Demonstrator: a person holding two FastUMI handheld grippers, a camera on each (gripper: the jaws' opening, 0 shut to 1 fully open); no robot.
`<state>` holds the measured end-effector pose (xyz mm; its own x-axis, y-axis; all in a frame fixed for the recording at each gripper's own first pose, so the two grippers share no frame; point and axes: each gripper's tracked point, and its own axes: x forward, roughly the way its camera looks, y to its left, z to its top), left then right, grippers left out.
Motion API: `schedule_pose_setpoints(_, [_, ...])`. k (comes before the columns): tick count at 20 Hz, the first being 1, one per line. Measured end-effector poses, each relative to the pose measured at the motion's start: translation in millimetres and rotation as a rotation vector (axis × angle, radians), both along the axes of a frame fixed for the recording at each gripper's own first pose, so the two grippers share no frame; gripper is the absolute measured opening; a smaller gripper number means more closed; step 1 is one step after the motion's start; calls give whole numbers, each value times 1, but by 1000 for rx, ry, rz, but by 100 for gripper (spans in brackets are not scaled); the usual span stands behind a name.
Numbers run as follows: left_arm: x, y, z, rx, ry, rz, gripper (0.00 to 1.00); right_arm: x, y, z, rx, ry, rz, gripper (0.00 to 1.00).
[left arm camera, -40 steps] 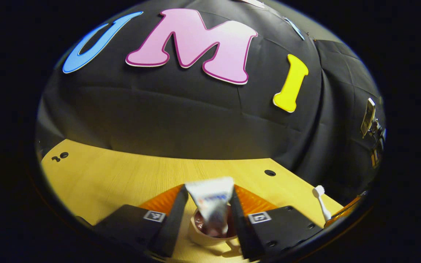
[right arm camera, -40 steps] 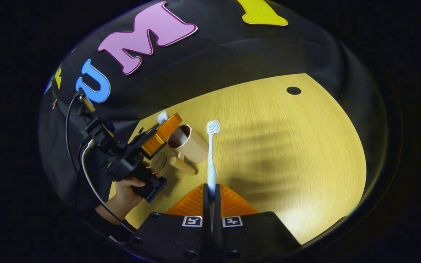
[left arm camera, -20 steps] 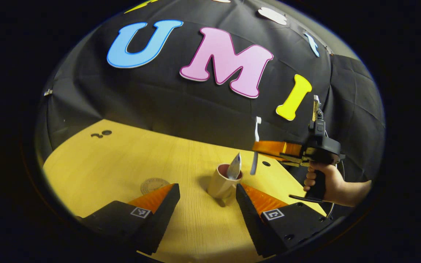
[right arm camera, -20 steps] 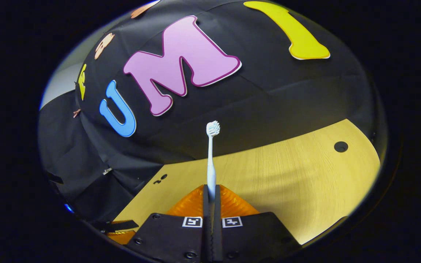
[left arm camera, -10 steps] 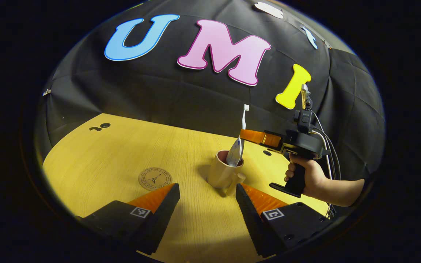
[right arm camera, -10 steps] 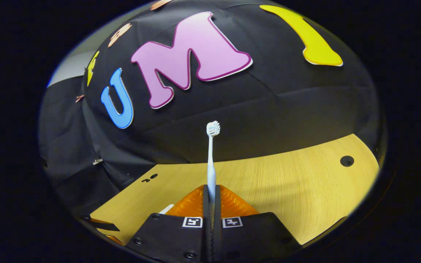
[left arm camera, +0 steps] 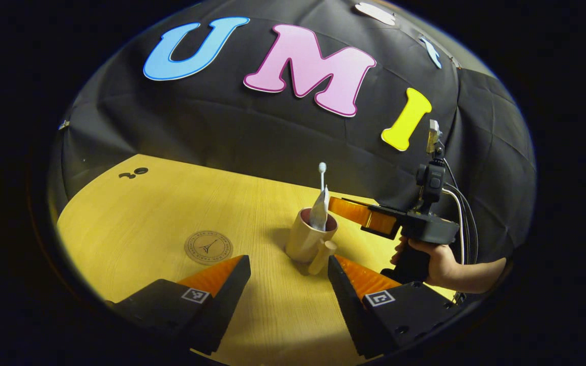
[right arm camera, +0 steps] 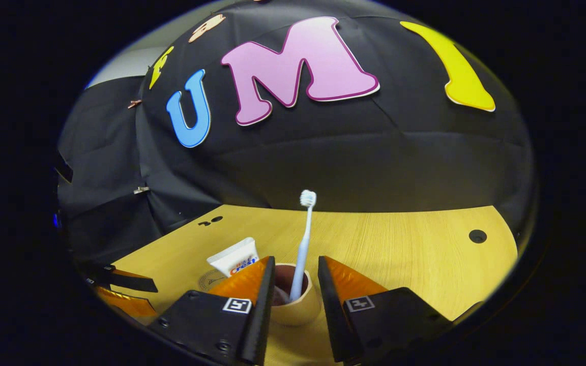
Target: Put the toothbrush and toothpaste on the desktop into the cup, then pick up the cup and place it on the coaster on the desktop.
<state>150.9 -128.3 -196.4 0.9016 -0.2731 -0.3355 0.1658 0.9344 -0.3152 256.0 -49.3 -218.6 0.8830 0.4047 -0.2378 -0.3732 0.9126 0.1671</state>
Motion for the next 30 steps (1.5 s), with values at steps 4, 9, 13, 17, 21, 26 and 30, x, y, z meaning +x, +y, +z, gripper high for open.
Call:
schedule_pose_setpoints(4, [-6,-2,-1,15,14,-4,95,-13,-4,24,44,-4,-11,69])
schedule_pose_setpoints(9, [-24,14,-5,45,55,47,95,-32,6,27,25,91,24,90])
schedule_pose_setpoints(13, [-40,31,8,66,45,81,95,-43,13,27,-30,198,31,98])
schedule_pose_setpoints(17, [-59,54,18,31,37,106,95,-38,22,37,-56,292,12,98])
schedule_pose_setpoints(21, [-80,95,13,18,50,149,95,-29,27,36,-16,423,-53,96])
schedule_pose_setpoints(26, [-110,142,-3,-11,77,218,95,-41,29,8,-55,622,-122,96])
schedule_pose_setpoints(30, [-134,165,-16,-37,102,259,95,-45,42,-9,-90,694,-135,96])
